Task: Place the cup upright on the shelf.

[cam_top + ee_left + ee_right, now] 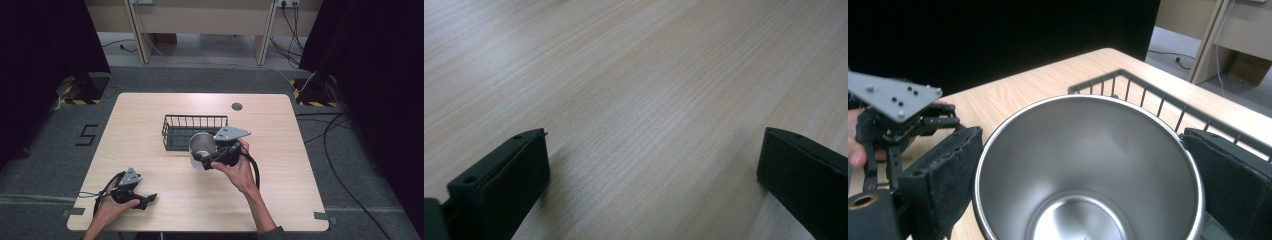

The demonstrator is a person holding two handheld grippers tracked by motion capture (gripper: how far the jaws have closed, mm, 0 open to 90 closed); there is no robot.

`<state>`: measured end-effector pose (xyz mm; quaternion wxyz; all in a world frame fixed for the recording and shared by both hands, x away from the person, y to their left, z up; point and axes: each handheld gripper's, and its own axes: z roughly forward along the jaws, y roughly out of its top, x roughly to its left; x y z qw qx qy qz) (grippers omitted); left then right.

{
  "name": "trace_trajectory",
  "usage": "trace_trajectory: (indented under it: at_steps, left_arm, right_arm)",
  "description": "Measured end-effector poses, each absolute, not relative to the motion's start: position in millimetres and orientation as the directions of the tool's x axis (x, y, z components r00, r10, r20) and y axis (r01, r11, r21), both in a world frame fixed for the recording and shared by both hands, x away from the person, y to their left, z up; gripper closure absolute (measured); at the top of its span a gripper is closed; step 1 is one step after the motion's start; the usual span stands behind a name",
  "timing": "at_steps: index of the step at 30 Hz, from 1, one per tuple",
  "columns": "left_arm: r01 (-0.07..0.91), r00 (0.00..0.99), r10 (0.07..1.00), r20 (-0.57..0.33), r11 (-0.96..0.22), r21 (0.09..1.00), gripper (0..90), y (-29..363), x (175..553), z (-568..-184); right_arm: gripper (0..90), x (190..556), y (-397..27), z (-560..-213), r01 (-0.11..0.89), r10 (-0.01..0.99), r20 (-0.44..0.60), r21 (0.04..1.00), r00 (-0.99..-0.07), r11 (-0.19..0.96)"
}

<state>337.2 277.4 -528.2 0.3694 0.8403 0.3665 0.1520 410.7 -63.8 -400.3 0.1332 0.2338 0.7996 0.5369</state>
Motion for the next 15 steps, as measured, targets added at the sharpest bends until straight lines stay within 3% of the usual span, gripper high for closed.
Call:
trace_trajectory:
  at_steps: [15]
  left_arm:
    - [0.506, 0.685, 0.728, -0.018, -0.458, 0.731, 0.0, 277.5, 337.2, -528.0]
  right_arm:
    - [6.1, 439.1, -55.8, -367.2, 0.215, 0.522, 0.023, 0.926, -0.853, 0.31]
